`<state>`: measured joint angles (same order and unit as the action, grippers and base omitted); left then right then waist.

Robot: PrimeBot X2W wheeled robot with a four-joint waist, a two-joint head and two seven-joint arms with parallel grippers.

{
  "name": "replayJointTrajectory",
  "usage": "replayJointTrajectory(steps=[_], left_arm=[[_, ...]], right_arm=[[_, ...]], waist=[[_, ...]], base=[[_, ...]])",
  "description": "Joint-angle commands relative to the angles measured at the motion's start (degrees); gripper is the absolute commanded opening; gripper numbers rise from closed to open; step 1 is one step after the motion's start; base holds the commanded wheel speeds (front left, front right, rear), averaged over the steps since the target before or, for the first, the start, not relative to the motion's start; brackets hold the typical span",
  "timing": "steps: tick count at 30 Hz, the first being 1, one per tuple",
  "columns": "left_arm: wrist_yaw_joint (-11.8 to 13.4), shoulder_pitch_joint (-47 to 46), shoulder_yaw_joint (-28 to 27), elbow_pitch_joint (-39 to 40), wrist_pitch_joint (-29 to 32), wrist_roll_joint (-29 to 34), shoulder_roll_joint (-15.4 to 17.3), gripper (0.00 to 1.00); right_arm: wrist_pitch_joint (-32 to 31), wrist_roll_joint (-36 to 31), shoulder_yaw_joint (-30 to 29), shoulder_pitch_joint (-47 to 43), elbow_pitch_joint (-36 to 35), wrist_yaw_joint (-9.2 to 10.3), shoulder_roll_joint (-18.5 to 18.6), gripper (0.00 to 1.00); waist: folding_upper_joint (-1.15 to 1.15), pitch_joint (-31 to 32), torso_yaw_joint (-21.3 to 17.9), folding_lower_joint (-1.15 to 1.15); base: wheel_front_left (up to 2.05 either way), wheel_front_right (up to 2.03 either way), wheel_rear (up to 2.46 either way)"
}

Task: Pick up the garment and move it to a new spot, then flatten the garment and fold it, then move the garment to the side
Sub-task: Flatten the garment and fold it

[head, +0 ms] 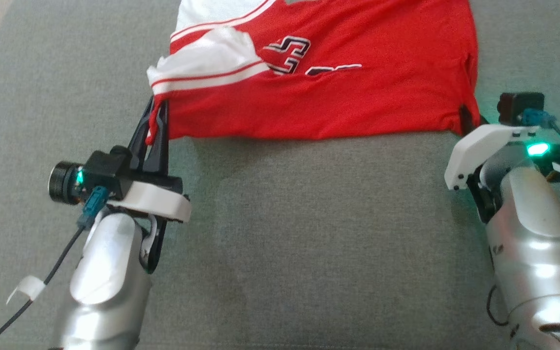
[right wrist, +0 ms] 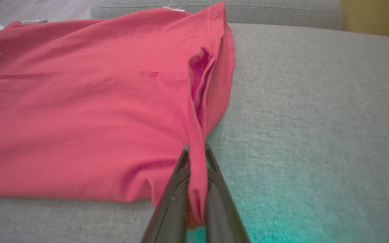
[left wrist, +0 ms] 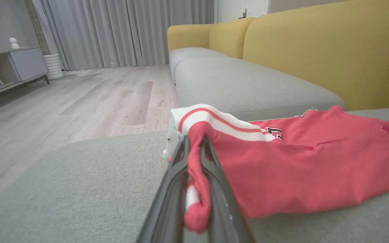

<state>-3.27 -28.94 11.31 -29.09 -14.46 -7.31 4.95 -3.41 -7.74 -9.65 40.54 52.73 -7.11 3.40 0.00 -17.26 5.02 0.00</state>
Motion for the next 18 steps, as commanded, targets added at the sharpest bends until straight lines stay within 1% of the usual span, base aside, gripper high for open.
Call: replayJointTrajectory(steps=[1, 6, 10, 15, 18], left_arm=[[0.3, -0.3, -1.9, 1.2, -0.5, 0.4, 1.8, 0.00], [-0.3, 1.9, -1.9, -2.5, -0.5, -0.2, 3.1, 0.00], [-0.9, 4.2, -1.9, -4.2, -0.1, -0.9, 4.2, 0.00], [-1.4, 8.2, -1.7, -3.8, 1.3, -2.2, 5.0, 0.00], [-1.6, 11.3, -1.3, -2.3, 2.7, -2.6, 5.5, 0.00]], right_arm=[[0.3, -0.4, 0.8, -1.4, -0.2, -0.37, -0.5, 0.00], [1.5, 0.8, 0.9, -3.8, -0.4, -0.37, -0.5, 0.00], [0.9, 4.0, 1.2, -6.8, -1.8, -0.37, -0.5, 0.00], [-2.9, 6.7, 3.0, -11.9, -6.3, -0.37, -0.5, 0.00], [-5.9, 8.3, 3.9, -15.6, -10.6, -0.37, -0.5, 0.00]], waist=[[0.00, 1.0, -0.6, 0.00], [0.00, 4.3, -2.0, 0.00], [0.00, 7.0, -2.9, 0.00], [0.00, 9.9, -4.4, 0.00], [0.00, 11.1, -5.2, 0.00]], base=[[0.00, 0.00, 0.00], [0.00, 0.00, 0.00], [0.00, 0.00, 0.00], [0.00, 0.00, 0.00], [0.00, 0.00, 0.00]])
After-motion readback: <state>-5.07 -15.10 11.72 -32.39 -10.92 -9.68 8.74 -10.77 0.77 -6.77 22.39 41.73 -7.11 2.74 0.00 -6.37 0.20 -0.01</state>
